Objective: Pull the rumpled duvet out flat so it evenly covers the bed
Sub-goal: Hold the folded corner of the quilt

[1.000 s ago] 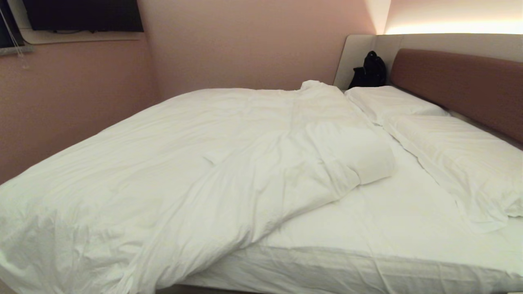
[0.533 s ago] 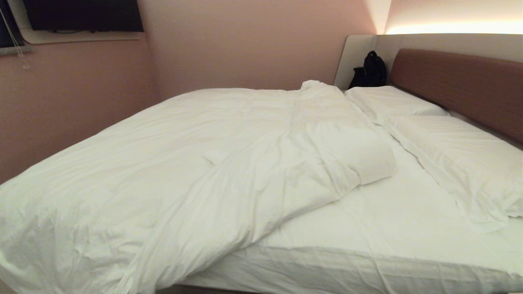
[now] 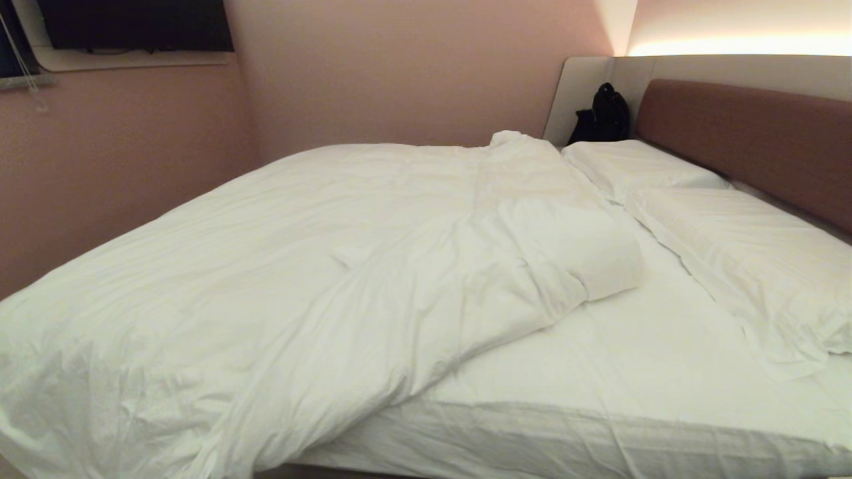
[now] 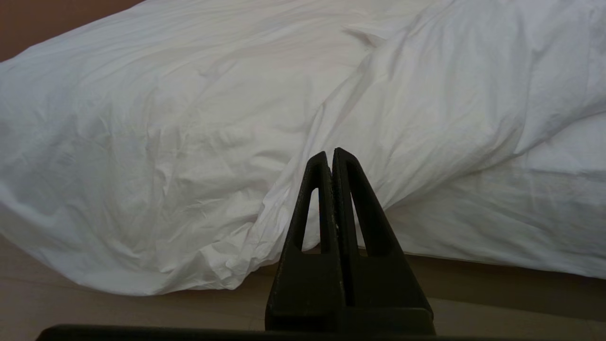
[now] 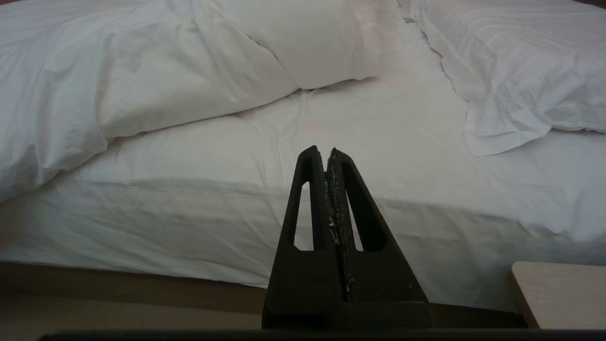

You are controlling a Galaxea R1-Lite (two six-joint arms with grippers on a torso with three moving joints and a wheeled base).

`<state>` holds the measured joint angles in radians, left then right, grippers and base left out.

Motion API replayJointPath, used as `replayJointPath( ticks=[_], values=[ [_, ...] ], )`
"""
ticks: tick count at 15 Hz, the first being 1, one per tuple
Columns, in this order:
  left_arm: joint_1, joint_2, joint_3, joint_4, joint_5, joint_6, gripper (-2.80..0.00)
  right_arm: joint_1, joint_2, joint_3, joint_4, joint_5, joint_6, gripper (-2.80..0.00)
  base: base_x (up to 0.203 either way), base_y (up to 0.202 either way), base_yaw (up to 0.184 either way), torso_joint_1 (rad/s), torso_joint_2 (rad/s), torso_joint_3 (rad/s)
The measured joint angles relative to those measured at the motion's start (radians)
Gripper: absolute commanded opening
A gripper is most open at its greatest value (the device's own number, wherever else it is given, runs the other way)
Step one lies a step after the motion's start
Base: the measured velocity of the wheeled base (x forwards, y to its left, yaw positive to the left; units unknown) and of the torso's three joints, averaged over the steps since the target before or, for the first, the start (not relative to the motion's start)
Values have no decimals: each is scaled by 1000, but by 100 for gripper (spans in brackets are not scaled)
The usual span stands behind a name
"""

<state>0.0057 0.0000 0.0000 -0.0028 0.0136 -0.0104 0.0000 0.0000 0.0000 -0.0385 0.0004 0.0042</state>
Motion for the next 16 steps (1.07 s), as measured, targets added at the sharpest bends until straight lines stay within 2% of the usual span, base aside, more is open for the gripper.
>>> replayJointPath(
  ticks=[13, 16],
  values=[
    [0, 0, 0, 0, -1, 0, -280, 0, 0, 0, 18, -3, -8, -280, 0, 0, 0, 0, 0, 0],
    [0, 0, 0, 0, 0, 0, -280, 0, 1, -91, 41, 0, -8, -280, 0, 0, 0, 0, 0, 0]
  ],
)
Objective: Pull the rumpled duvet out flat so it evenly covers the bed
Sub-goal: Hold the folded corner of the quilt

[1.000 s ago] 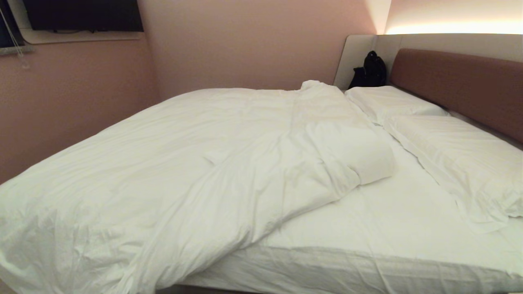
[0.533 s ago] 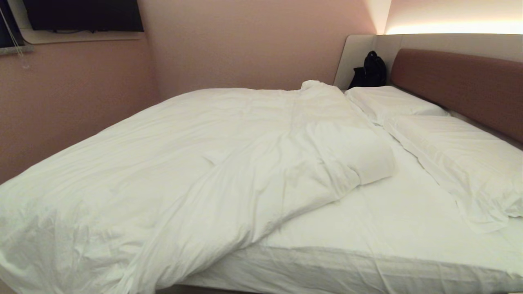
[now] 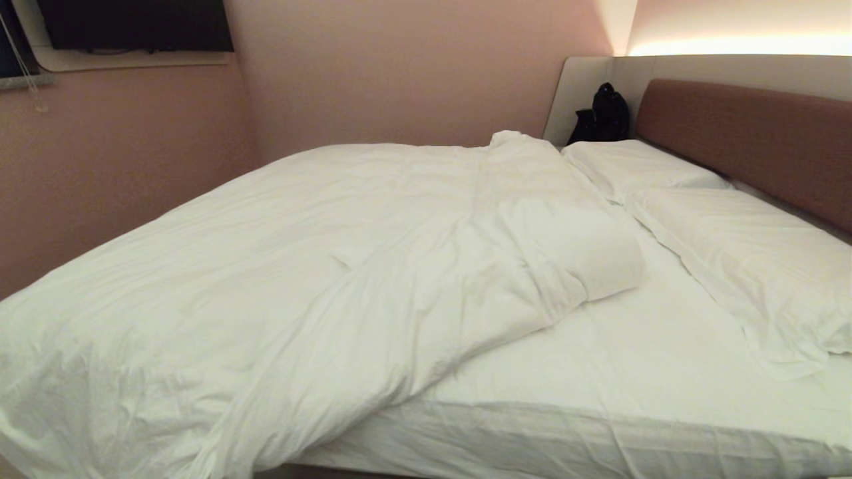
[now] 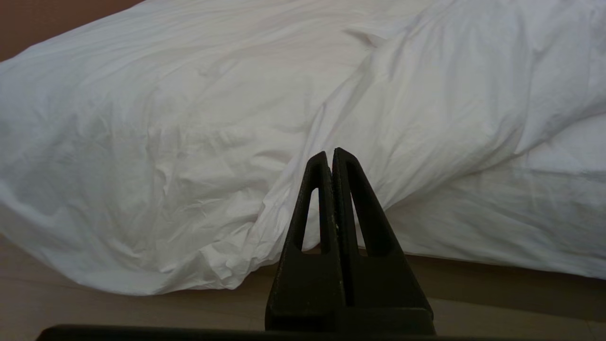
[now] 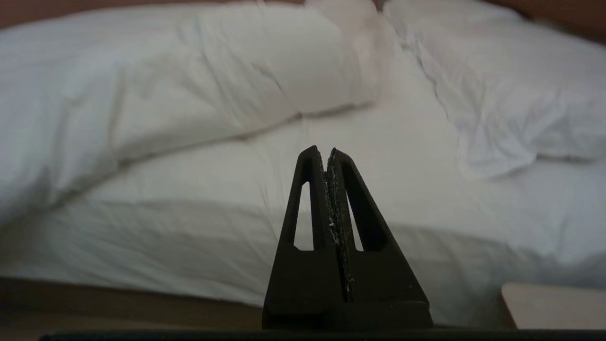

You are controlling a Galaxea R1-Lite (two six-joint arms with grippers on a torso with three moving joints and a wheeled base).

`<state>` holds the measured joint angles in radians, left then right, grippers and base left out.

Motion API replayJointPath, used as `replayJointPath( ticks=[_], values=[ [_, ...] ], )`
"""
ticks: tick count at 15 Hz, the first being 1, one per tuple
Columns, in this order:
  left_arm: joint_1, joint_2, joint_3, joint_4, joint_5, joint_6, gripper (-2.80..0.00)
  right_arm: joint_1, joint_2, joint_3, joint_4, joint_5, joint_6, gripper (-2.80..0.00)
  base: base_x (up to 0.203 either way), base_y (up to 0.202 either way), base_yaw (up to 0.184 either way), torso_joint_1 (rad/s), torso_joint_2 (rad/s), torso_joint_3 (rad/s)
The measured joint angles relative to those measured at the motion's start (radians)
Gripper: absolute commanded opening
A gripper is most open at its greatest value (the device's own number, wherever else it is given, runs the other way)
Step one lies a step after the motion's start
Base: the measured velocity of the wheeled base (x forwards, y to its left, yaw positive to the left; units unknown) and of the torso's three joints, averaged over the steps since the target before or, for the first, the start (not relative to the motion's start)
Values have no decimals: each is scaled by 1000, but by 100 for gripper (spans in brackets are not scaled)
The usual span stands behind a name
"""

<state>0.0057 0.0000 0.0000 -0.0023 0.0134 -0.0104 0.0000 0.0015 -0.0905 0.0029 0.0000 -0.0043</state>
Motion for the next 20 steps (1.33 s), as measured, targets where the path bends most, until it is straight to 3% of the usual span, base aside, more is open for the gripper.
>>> replayJointPath(
  ticks=[5, 10, 16, 20],
  values=[
    [0, 0, 0, 0, 0, 0, -280, 0, 82, -272, 123, 73, 22, -280, 0, 0, 0, 0, 0, 0],
    [0, 0, 0, 0, 0, 0, -280, 0, 354, -437, 236, 186, 109, -280, 0, 0, 0, 0, 0, 0],
    [0, 0, 0, 0, 0, 0, -280, 12, 774, -542, 166, 281, 229, -280, 0, 0, 0, 0, 0, 0],
    [0, 0, 0, 0, 0, 0, -280, 49, 1104, -723, 45, 284, 300, -280, 0, 0, 0, 0, 0, 0]
  ],
)
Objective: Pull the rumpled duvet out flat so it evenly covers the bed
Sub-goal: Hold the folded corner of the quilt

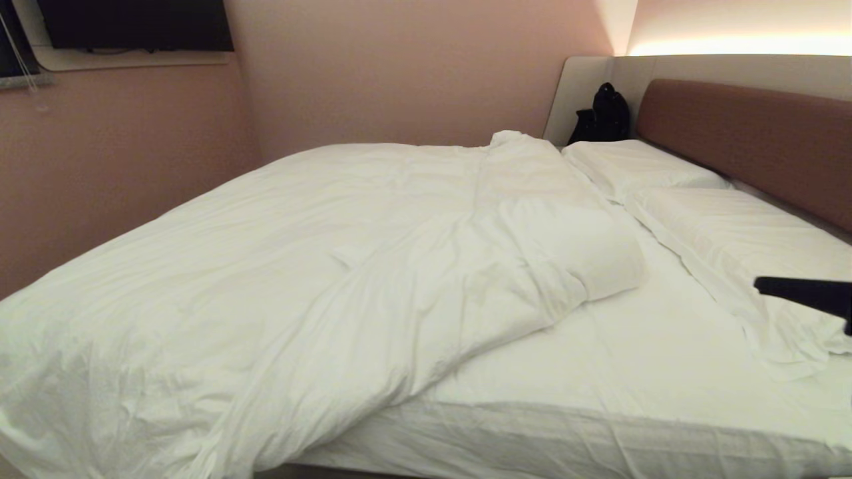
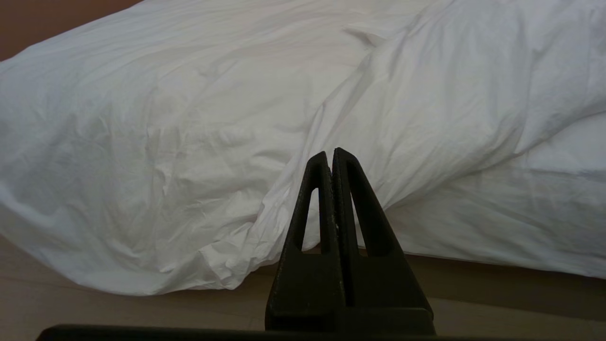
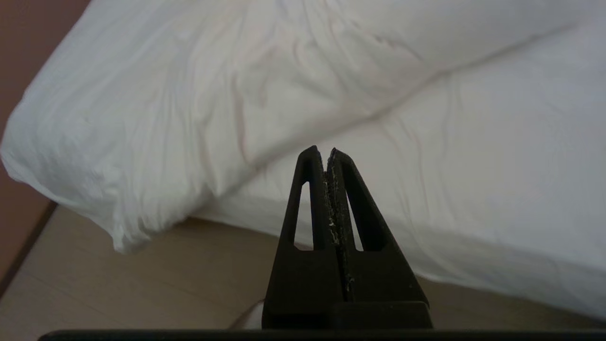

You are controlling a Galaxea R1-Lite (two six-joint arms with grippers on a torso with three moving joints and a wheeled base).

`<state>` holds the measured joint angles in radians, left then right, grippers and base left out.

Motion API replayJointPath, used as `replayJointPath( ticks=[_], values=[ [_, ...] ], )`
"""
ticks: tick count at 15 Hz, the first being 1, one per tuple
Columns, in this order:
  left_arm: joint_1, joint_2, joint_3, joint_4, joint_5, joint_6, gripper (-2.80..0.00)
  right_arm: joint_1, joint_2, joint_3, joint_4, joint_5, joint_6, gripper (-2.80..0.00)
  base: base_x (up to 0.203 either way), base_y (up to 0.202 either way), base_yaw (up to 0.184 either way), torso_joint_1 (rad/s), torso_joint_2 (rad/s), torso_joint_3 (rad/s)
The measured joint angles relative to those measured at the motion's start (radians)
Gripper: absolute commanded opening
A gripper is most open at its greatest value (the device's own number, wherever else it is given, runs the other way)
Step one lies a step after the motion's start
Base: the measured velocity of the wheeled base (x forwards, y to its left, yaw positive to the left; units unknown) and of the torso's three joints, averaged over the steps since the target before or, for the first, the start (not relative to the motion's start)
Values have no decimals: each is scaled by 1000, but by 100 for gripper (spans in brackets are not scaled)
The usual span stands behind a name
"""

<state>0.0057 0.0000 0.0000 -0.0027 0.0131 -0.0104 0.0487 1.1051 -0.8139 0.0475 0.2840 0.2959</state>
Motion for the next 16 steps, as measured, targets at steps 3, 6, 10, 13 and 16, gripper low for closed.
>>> replayJointPath(
  ticks=[3, 6, 10, 13, 16],
  values=[
    [0, 0, 0, 0, 0, 0, -280, 59, 213, -164, -70, -26, 51, -280, 0, 0, 0, 0, 0, 0],
    [0, 0, 0, 0, 0, 0, -280, 132, 358, -260, -103, -54, 84, -280, 0, 0, 0, 0, 0, 0],
    [0, 0, 0, 0, 0, 0, -280, 194, 486, -344, -112, -90, 90, -280, 0, 0, 0, 0, 0, 0],
    [0, 0, 0, 0, 0, 0, -280, 217, 546, -377, -114, -94, 91, -280, 0, 0, 0, 0, 0, 0],
    [0, 0, 0, 0, 0, 0, -280, 233, 598, -403, -116, -95, 91, -280, 0, 0, 0, 0, 0, 0]
  ],
)
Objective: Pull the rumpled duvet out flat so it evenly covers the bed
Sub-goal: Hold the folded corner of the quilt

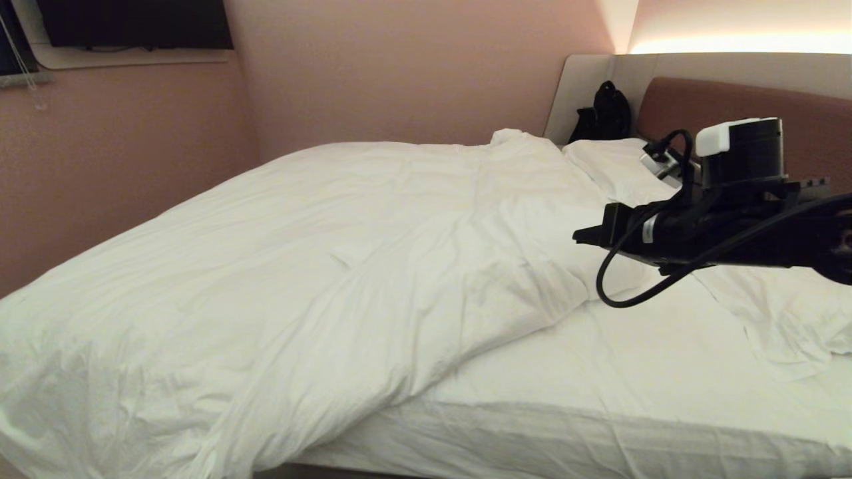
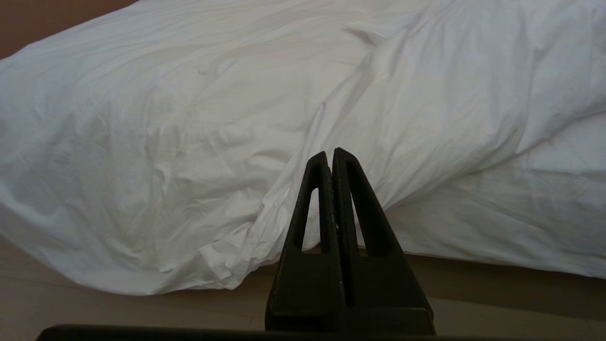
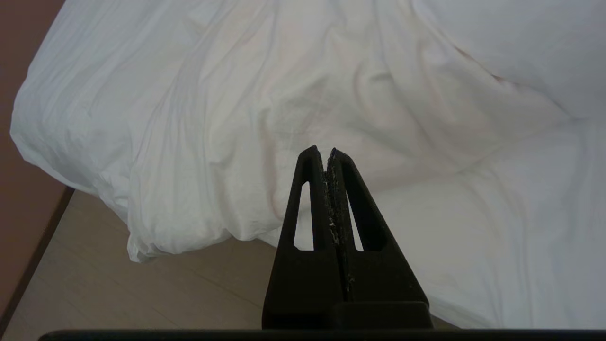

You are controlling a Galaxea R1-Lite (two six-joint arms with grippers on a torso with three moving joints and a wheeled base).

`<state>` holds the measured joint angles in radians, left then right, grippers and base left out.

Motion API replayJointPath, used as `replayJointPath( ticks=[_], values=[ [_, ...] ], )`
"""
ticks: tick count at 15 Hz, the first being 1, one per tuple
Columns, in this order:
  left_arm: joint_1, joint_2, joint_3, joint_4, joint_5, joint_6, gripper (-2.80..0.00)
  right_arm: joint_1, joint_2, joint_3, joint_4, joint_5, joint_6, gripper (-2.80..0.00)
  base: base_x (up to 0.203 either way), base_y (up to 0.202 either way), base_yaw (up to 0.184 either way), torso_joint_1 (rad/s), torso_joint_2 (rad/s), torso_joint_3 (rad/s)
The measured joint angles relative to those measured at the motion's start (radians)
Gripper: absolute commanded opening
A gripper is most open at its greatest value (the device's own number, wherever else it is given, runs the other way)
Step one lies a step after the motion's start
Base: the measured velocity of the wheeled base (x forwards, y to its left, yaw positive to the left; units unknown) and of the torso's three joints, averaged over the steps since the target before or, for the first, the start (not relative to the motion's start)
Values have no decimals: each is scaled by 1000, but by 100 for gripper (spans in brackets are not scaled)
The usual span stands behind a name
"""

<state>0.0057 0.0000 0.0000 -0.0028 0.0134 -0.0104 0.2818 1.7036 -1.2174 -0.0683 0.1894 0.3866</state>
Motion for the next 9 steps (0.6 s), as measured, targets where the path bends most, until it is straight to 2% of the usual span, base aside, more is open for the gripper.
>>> replayJointPath(
  ticks=[9],
  values=[
    [0, 0, 0, 0, 0, 0, -280, 30, 228, -151, -1, -42, 6, -280, 0, 0, 0, 0, 0, 0]
  ],
)
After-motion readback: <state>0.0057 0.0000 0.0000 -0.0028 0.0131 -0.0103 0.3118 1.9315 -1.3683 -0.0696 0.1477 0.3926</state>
